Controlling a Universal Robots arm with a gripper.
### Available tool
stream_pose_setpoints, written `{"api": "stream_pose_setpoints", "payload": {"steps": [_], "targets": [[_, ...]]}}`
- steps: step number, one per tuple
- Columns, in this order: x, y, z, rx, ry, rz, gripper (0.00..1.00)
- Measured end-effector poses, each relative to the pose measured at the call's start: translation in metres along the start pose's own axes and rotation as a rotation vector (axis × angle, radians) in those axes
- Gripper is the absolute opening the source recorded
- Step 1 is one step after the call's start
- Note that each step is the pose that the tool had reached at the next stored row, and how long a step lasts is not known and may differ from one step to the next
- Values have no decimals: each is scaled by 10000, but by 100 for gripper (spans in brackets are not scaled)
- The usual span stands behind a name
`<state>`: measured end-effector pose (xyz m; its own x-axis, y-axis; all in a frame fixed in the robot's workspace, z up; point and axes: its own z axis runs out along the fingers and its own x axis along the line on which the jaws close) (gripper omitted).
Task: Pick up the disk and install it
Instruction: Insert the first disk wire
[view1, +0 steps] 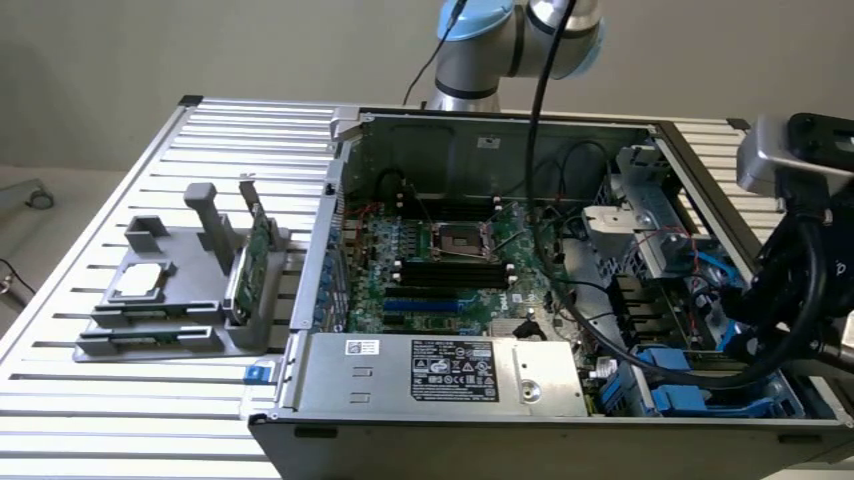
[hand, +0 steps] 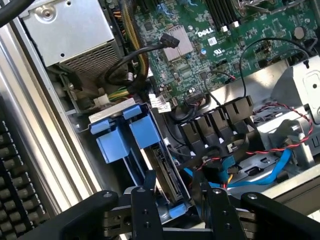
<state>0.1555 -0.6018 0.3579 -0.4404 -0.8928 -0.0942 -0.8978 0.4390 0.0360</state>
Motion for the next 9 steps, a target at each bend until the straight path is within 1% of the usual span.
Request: {"api": "stream_pose_setpoints", "payload": {"steps": [9], "targets": [[0,0,0,128,-48,1399,43]]}}
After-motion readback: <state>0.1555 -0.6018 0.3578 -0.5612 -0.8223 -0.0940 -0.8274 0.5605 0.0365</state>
